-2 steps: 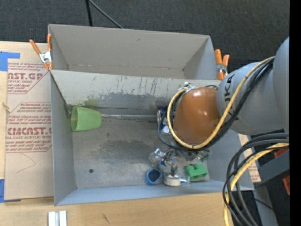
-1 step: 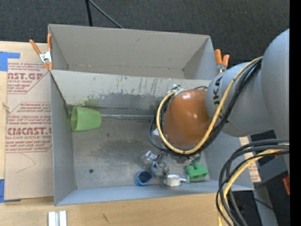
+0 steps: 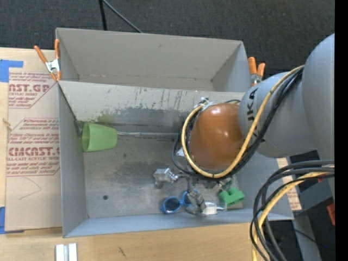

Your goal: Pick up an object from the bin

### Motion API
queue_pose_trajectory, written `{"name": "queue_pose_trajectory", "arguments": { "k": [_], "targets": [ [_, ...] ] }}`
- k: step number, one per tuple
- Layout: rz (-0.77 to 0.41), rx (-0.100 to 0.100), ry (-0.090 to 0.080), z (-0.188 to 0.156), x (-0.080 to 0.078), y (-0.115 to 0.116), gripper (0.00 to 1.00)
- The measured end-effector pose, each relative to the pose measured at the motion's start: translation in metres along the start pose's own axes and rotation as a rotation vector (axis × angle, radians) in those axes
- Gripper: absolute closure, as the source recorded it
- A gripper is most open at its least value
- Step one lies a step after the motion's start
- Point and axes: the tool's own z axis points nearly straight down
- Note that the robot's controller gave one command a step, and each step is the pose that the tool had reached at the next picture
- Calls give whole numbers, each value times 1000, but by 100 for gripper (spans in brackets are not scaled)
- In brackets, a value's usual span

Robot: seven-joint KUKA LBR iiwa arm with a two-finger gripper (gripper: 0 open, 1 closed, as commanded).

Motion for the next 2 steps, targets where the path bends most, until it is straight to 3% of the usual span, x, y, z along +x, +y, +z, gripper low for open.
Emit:
{"name": "queue_pose_trajectory", "arguments": {
  "k": [1, 2],
  "targets": [
    [0, 0, 0, 0, 0, 0, 100],
    [0, 10, -8, -92, -38, -57, 100]
  ]
}}
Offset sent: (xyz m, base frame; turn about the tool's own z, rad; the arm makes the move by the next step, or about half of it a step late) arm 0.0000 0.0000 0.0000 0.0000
